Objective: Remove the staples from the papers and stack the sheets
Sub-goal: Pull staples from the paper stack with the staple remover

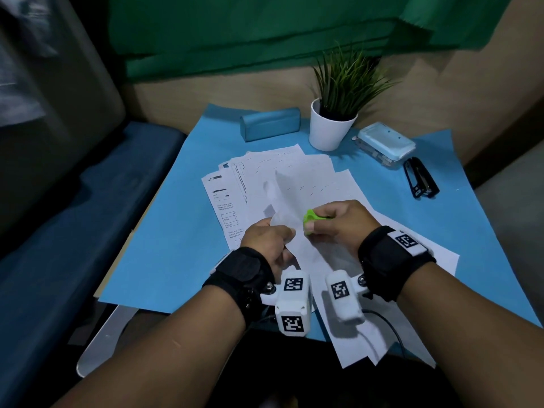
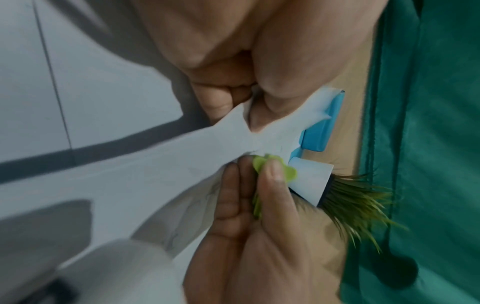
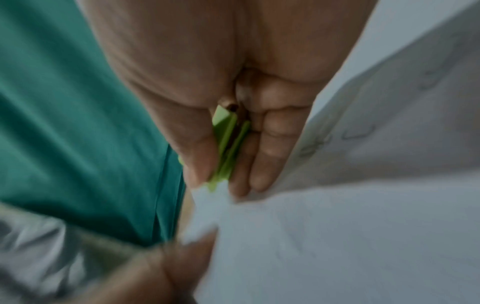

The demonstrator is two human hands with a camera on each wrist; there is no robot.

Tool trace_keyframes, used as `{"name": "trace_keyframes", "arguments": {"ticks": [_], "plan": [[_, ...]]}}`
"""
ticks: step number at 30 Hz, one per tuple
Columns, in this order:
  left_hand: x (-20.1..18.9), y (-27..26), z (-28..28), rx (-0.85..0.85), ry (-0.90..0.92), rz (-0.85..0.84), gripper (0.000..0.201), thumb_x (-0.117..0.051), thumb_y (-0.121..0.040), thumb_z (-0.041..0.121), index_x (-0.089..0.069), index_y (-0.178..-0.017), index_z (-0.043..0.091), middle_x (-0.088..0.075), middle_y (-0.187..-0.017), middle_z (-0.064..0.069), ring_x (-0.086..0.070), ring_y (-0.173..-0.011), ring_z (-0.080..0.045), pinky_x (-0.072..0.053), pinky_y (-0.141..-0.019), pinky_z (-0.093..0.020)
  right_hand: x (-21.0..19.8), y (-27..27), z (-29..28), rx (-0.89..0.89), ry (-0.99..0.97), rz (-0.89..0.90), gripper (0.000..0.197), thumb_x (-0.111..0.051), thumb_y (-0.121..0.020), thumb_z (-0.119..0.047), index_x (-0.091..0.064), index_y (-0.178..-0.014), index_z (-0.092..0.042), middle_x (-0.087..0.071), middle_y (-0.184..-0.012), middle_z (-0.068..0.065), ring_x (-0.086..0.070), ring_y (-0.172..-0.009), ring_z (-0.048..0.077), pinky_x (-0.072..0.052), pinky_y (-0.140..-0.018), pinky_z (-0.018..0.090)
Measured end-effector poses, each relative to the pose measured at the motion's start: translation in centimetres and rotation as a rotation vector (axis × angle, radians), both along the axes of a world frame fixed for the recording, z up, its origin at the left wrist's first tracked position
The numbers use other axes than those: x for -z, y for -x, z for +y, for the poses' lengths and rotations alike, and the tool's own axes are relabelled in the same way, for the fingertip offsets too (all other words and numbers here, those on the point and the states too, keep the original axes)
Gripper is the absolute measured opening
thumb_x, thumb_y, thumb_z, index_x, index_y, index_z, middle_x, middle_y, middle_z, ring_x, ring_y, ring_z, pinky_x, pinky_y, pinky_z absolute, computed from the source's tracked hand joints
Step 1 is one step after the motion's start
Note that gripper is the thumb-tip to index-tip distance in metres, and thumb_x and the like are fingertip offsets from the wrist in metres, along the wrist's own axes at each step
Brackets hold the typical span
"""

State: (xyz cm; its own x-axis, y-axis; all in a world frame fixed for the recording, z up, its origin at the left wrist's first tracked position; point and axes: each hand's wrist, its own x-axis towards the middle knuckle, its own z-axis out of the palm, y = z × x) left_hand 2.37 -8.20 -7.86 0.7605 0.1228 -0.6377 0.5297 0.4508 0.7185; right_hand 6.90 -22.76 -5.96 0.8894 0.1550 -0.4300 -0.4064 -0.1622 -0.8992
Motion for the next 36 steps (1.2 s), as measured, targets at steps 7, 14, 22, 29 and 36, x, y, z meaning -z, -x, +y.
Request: {"name": "trace_keyframes", "arguments": {"ticks": [7,14,22,29,36], "plan": [[-0.1,-0.1,0.0,-0.016,-0.001,-0.006,0.02,-0.048,-0.09,-0.013,-0.061,-0.098,0.0,-0.063,-0.078,-0.02,-0.057,-0.047,-0.03,-0.055,-0.049,-0.039,0.5,0.0,-1.2,-0.003,0.114,-0.068,0.018,-0.076,-0.076,0.004,-0.07,-0.093,0.005,-0.067,-0.081,0.016,-0.066,-0.07,0.024,-0.058,-0.07,0.031],[-0.9,-0.4,-0.4,0.038,-0.076,-0.077,0.017,-0.063,-0.085,-0.004,-0.065,-0.099,0.005,-0.066,-0.068,-0.015,-0.058,-0.046,-0.028,-0.054,-0.045,-0.036,-1.5,-0.3,-0.8,-0.429,0.927,-0.439,0.042,-0.081,-0.069,-0.038,-0.072,-0.105,-0.02,-0.068,-0.102,-0.001,-0.06,-0.097,0.018,-0.048,-0.085,0.027],[0.7,-0.5,-0.4,0.004,-0.177,-0.187,0.031,-0.062,-0.064,0.002,-0.073,-0.092,0.009,-0.076,-0.092,-0.022,-0.072,-0.089,-0.045,-0.058,-0.083,-0.06,-2.1,-0.8,0.8,-0.559,1.087,-0.612,0.027,-0.072,-0.074,-0.038,-0.061,-0.075,-0.013,-0.056,-0.081,0.004,-0.052,-0.08,0.024,-0.043,-0.069,0.032],[-0.1,-0.1,-0.7,-0.003,-0.107,-0.196,0.026,-0.062,-0.077,-0.018,-0.07,-0.09,0.003,-0.069,-0.076,-0.015,-0.064,-0.064,-0.027,-0.051,-0.051,-0.027,-2.6,-0.9,1.8,-0.617,1.173,-0.648,0.04,-0.067,-0.076,-0.054,-0.052,-0.069,-0.019,-0.049,-0.077,0.002,-0.046,-0.078,0.024,-0.032,-0.067,0.029],[0.3,0.2,-1.0,-0.091,-0.02,-0.219,0.028,-0.064,-0.065,-0.012,-0.073,-0.088,0.002,-0.071,-0.089,-0.027,-0.066,-0.08,-0.035,-0.054,-0.076,-0.055,-2.8,-0.9,2.4,-0.624,1.215,-0.605,0.04,-0.068,-0.079,-0.046,-0.044,-0.06,-0.018,-0.049,-0.064,-0.002,-0.05,-0.072,0.024,-0.033,-0.06,0.029]]}}
